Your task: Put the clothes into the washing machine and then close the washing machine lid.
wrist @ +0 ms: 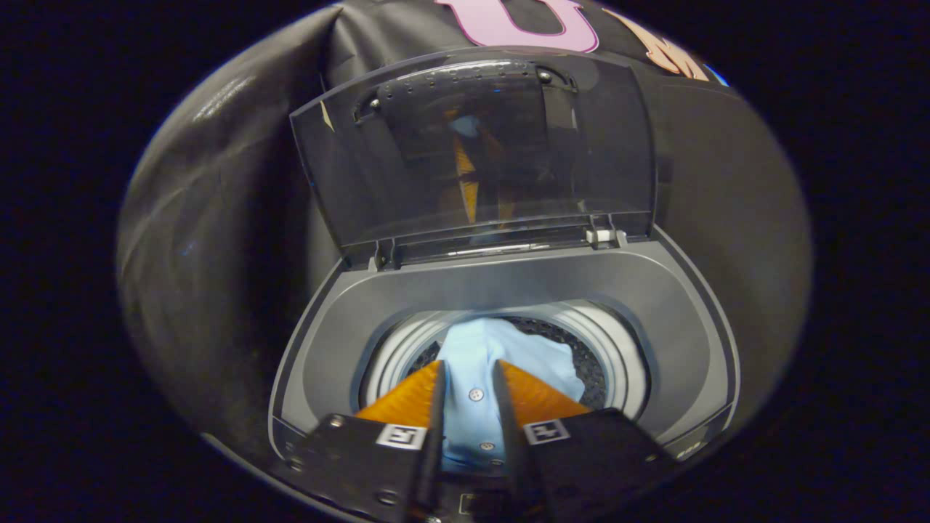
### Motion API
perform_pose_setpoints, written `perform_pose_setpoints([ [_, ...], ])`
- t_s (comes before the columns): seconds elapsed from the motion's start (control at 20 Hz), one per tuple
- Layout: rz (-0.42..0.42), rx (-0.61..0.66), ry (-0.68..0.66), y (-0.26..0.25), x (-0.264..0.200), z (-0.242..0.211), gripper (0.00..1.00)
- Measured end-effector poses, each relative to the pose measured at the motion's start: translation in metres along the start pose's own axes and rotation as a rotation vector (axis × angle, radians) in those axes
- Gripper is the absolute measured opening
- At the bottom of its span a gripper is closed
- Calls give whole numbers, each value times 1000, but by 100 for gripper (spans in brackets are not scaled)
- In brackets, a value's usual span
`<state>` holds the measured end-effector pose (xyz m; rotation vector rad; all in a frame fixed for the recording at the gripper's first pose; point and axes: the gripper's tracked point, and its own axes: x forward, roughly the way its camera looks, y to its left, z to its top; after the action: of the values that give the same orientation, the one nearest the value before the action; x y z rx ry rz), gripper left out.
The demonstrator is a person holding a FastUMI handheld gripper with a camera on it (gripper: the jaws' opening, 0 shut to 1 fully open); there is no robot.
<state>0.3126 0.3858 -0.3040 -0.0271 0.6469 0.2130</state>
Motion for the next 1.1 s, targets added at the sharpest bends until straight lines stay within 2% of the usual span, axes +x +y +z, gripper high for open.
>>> perform_pose_setpoints([
  [0.05, -14, -12, -3, -2, -4, 2, 53],
  [0.15, -135, -47, 5, -24, -15, 7, 83],
  [0.2, -165, -59, 1, -31, -13, 9, 98],
  [0.4, -161, -54, 22, -33, -13, 9, 98],
  [0.6, -153, -43, -4, -31, -22, 32, 98],
  [0.75, -125, -49, -58, -13, -29, 72, 98],
  [0.9, -55, -82, -159, 16, -45, 131, 98],
  [1.1, -74, -121, -273, 33, -68, 201, 98],
])
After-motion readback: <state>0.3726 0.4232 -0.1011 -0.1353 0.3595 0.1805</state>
